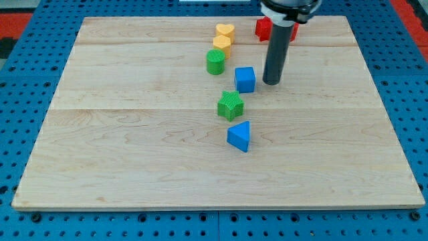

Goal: Take the red star close to the yellow heart

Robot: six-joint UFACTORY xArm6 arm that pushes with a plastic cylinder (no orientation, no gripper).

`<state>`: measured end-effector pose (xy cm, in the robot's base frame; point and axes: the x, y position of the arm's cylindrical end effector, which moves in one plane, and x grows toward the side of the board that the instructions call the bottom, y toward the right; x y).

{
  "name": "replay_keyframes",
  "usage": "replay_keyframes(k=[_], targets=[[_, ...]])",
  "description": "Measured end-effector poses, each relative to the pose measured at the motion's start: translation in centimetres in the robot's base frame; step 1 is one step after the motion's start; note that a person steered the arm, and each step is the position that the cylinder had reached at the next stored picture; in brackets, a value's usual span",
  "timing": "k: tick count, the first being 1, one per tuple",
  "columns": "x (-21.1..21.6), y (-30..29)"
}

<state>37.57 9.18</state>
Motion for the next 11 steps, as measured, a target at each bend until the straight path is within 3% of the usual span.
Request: replay_keyframes(k=[3,4,6,8,11], targets=[[-0.2,-6.7],[-0.2,-3.1],[-8.6,5.0],[-16.1,4.8],[-14.7,2.8]])
